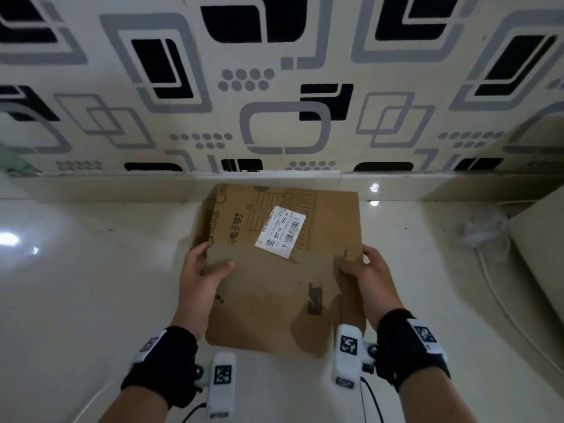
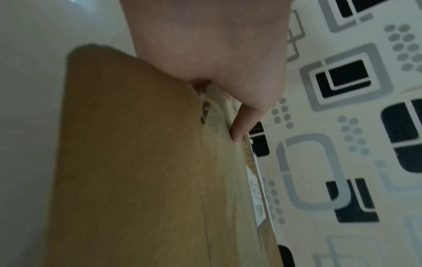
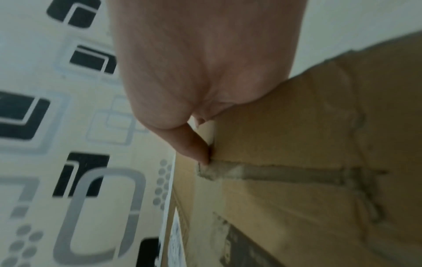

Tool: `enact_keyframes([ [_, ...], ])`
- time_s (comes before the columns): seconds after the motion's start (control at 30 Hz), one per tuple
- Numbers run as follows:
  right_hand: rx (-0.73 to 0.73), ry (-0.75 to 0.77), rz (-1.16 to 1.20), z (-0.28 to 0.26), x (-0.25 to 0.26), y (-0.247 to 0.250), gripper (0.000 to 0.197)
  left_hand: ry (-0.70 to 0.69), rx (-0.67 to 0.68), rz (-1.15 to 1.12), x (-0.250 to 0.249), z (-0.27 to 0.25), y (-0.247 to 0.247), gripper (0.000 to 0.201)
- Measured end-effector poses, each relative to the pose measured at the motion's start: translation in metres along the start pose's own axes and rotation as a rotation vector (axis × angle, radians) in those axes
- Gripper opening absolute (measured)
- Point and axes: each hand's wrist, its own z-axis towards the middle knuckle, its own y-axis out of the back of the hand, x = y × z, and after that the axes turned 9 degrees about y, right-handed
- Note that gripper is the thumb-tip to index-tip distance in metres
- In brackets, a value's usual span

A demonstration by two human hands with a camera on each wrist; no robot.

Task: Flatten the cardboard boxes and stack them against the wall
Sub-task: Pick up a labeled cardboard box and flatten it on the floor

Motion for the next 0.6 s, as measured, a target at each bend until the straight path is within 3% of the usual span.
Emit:
enact_keyframes([
  [0.2, 0.11, 0.106, -0.228, 0.011, 0.0, -0.036, 0.049, -0.023, -0.104, 0.017, 0.003, 0.018, 0.026, 0.065],
  [0.33, 0.119, 0.064, -0.243, 0.015, -0.001, -0.046, 0.078, -0.031, -0.147, 0.046, 0.006, 0.035, 0.03, 0.068],
  [0.5, 0.055, 0.138, -0.469, 0.021, -0.015, -0.048, 0.057, -0.063, -0.161, 0.229, 0.016, 0.053, 0.03, 0.065],
  [0.6, 0.077, 0.131, -0.57, 0.024, -0.024, -0.05, 0.063, -0.098, -0.169, 0.368, 0.023, 0.06, 0.031, 0.059],
])
